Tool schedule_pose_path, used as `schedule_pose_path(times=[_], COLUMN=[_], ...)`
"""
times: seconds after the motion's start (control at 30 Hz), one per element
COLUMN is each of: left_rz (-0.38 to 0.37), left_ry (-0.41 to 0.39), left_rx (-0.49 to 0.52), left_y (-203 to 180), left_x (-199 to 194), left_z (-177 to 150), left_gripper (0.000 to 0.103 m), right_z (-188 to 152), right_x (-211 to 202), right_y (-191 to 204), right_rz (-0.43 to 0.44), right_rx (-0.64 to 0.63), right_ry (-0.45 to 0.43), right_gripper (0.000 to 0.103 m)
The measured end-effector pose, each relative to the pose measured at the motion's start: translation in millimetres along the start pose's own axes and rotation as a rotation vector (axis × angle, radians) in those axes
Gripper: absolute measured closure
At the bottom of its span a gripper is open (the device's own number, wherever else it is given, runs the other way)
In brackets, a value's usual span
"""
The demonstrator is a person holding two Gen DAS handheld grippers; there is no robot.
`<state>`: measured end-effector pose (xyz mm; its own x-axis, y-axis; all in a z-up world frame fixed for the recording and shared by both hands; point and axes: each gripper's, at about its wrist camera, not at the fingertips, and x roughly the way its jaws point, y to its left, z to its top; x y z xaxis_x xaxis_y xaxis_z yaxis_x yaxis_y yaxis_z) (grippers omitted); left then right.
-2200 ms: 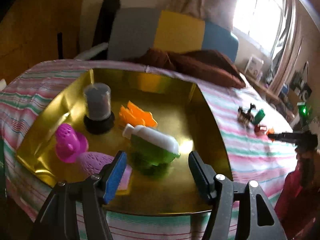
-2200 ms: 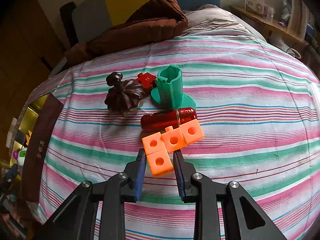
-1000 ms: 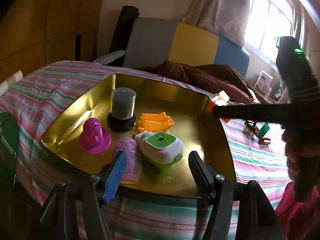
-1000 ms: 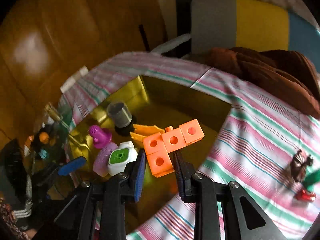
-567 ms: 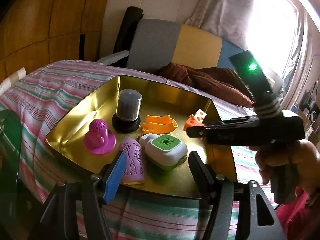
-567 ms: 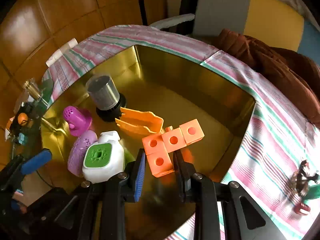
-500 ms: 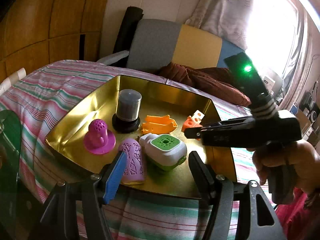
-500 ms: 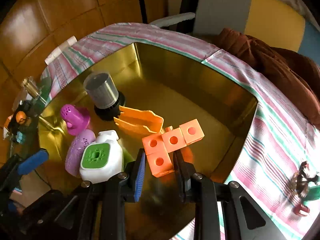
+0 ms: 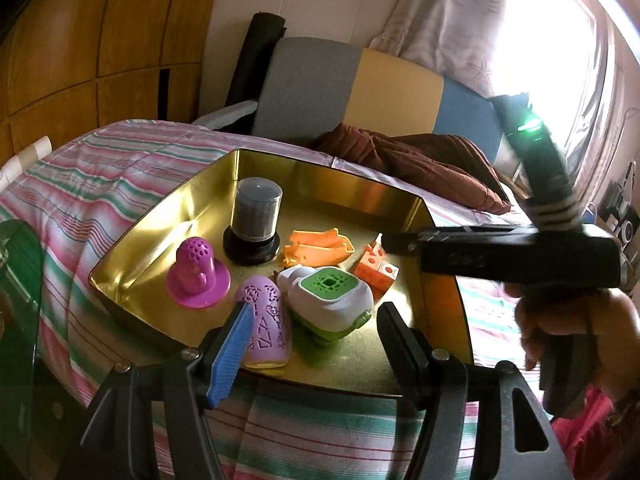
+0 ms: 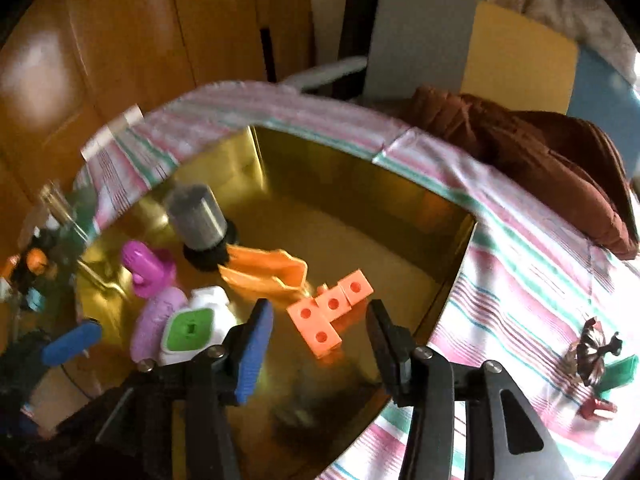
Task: Organize rigid objects
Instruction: 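Carry the orange cubes into the gold tray with the right tool and release, then move the right tool to the red cylinder and grasp it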
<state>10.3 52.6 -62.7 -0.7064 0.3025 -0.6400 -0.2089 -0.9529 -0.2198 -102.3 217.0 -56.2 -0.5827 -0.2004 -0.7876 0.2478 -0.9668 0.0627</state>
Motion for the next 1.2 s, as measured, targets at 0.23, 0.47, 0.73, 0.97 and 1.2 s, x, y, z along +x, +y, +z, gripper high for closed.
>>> schedule_pose_path(times=[0.23,0.47,0.73,0.97,1.2], left_rz=[-0.003,-0.046,-0.095,-0.131,-0.164], left_ry=[0.004,0.0,-0.012,-0.017,-0.001], left_rx=[0.012,0.03,0.074,0.138,0.208], left_y=[-1.5,-7.7,-22.4,-41.2,-62.8], left_x=[-0.1,-3.2,-8.0,-12.7,-16.7], left_z=[-1.8,-2.8,-6.1,-14.3,-24.5], left_gripper=[0.038,0.038,0.038,0.038,0.038], right_z=[-10.8,-25.4,-53.0,-86.9,-121.6], right_x=[-20.7,-31.7,-47.5,-54.5,-61.6], right_y=[3.4,-3.3,-34.8,-82.9,-145.2], right_rz=[0.002,-0.014,-0.048,-0.125,-0.172], right_rx=[0.02,0.059,0.134,0.22,0.349], right_ry=[-0.043,-0.043,-0.013,0.05,0.163], right_gripper=[0.046,0.045,0.041,0.041,0.035])
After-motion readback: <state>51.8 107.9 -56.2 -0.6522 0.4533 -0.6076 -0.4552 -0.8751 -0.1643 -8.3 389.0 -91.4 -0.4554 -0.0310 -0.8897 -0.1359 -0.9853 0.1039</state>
